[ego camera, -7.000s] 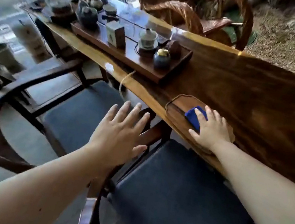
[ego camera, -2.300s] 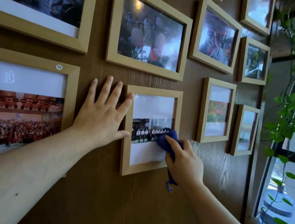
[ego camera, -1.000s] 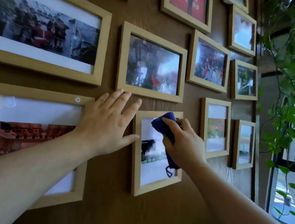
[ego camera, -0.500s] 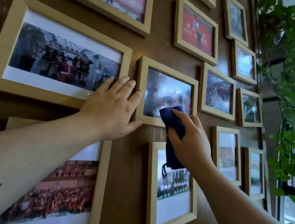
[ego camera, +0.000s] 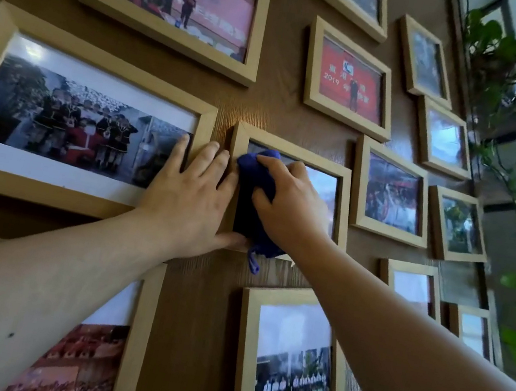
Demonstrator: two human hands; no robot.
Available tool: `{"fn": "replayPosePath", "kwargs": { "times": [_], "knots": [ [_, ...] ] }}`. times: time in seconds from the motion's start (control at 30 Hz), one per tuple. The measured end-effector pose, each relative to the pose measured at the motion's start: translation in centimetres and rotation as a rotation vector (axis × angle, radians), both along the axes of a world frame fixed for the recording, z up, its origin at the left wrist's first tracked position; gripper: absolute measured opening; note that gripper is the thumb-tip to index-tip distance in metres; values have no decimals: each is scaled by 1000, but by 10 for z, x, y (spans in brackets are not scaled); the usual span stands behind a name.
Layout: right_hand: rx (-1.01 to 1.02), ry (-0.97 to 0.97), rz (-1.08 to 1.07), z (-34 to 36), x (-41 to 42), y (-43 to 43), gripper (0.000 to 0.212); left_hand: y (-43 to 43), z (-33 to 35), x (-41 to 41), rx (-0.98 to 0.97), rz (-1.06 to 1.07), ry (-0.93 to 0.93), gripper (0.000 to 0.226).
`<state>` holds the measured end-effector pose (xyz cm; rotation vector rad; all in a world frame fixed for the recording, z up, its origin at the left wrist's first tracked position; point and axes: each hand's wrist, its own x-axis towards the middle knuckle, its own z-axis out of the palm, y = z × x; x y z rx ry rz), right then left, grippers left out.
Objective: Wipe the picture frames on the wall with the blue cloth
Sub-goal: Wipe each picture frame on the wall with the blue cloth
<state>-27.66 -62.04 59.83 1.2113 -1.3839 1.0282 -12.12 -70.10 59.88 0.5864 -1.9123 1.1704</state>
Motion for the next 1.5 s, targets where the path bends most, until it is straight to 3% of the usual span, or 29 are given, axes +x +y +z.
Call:
{"fn": "replayPosePath", "kwargs": {
  "times": [0.23,0.57,0.77,0.9,1.0,1.17,1.27,1.37,1.5],
  "knots": [
    [-9,111,-131,0,-42,5,49,-1,-2,-7,-8,-17,23,114],
    [-60,-224,-216,-2,-98,33,48,-6,-3,-9,-8,-18,13,119],
    [110,91,-86,-13,-39,11,52,-6,-3,-10,-17,-4,16,122],
    [125,228,-121,-19,-31,13,52,-4,-2,-11,-30,3,21,122],
    [114,186,-218,-24,-53,27,49,-4,-2,-11,-33,19,18,124],
    [76,-69,-342,-34,-87,41,45,-2,-4,-11,-18,25,18,125],
    [70,-123,-335,-37,-86,38,46,-2,-4,-10,-32,27,15,124],
    [125,-59,-228,-38,-68,33,47,0,-4,-9,-38,30,7,125],
    [224,166,-148,-38,-30,26,47,2,-3,-10,-16,6,9,129]
  ]
}}
